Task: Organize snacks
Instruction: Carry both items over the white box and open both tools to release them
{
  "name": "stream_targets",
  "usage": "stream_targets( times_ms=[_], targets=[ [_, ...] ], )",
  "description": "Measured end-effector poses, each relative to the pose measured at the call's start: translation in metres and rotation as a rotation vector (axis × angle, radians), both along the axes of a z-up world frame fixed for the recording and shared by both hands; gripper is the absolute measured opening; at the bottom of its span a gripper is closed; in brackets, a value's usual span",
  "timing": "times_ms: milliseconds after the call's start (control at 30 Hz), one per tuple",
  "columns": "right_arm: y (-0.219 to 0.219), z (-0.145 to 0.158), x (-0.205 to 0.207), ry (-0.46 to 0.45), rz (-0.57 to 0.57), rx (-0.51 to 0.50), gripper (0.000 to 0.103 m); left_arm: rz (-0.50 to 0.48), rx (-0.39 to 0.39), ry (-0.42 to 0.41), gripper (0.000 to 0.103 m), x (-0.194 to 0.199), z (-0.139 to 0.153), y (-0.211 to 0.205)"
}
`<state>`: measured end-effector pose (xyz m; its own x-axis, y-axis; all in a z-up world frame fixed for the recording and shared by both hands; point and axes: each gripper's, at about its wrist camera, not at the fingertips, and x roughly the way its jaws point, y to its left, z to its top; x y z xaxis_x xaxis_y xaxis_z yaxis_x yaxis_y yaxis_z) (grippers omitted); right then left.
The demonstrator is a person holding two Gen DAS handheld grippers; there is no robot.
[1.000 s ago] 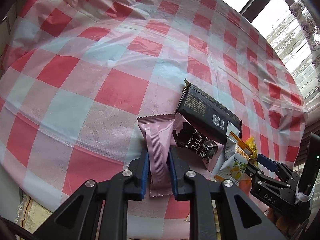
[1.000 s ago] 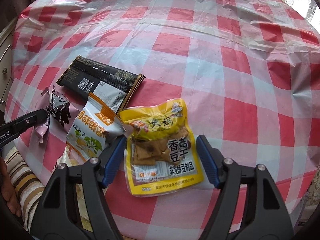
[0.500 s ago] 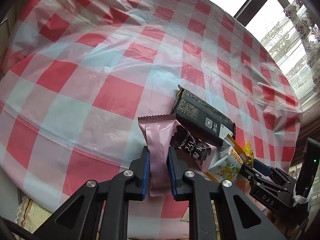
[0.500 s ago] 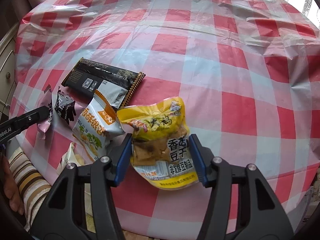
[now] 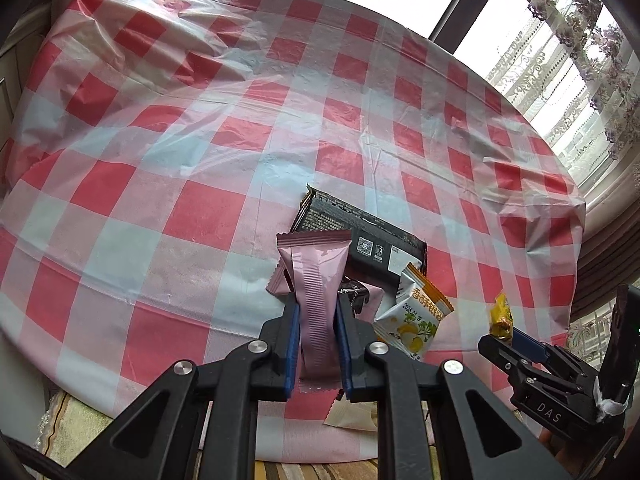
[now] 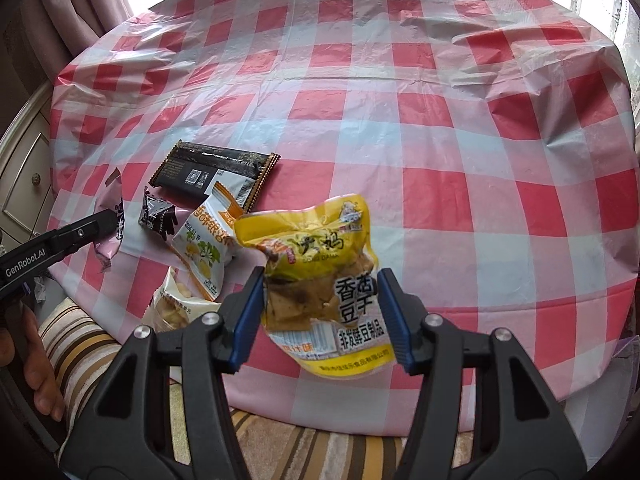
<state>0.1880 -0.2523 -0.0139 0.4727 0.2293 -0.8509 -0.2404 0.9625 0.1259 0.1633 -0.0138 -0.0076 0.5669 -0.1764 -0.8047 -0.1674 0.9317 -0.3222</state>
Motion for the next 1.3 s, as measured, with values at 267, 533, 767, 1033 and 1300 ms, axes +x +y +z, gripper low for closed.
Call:
stream_targets(
  times_ms=[267, 533, 767, 1033, 1300],
  targets=[
    [-0.038, 0.013, -0.025, -0.020, -0.076, 0.058, 0.059, -0.099, 0.023, -0.025, 0.017, -0.007, 0.019, -0.043],
    [-0.090, 0.019, -0.049, -0.043, -0.178, 0.135, 0.059, -0.272, 0.058, -0.029, 0.017, -0.007, 0.029, -0.118],
    [-0.155, 0.014, -0.074, -0.044, -0.301, 0.189, 0.059, -0.463, 0.094, -0.028, 0.017, -0.013, 0.032, -0.198],
    [-0.236, -0.007, -0.108, -0.019, -0.478, 0.202, 0.059, -0.689, 0.100, 0.030, 0.017, -0.028, 0.023, -0.285],
    [-0.310, -0.035, -0.140, 0.025, -0.651, 0.208, 0.059, -0.903, 0.113, 0.109, 0.017, -0.055, 0.006, -0.359]
  ],
)
